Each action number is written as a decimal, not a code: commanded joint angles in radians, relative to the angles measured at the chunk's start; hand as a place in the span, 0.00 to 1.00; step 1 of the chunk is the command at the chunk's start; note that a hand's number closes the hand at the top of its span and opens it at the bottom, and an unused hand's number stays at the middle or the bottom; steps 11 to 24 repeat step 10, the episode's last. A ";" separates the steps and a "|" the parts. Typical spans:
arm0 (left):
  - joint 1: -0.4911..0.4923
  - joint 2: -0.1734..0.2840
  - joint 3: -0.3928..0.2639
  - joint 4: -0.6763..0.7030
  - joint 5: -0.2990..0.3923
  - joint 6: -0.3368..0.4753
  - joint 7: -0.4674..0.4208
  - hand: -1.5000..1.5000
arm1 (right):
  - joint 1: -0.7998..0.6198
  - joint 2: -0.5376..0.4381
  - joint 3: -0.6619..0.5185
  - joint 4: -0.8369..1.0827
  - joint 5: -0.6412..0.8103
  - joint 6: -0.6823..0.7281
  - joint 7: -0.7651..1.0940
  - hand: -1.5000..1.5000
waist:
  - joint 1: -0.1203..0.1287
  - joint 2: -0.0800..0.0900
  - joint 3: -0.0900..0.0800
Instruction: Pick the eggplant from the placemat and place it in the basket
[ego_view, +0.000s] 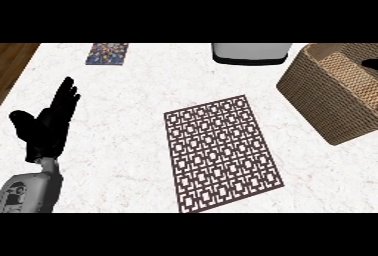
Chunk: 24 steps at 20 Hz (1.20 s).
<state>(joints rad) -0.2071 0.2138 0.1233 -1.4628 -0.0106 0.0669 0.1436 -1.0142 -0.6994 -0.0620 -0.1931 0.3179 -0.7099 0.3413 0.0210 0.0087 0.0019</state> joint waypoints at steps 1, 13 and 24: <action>-0.041 0.016 0.020 0.014 -0.012 0.019 0.028 0.50 | 0.064 -0.015 -0.082 -0.065 -0.083 -0.001 -0.050 0.00 | -0.020 -0.007 -0.001; 0.086 -0.024 -0.001 -0.034 -0.035 0.028 -0.026 0.50 | 0.402 -0.059 -0.179 -0.364 -0.234 0.138 -0.204 0.00 | -0.039 -0.016 -0.003; 0.086 -0.024 -0.001 -0.034 -0.035 0.028 -0.026 0.50 | 0.402 -0.059 -0.179 -0.364 -0.234 0.138 -0.204 0.00 | -0.039 -0.016 -0.003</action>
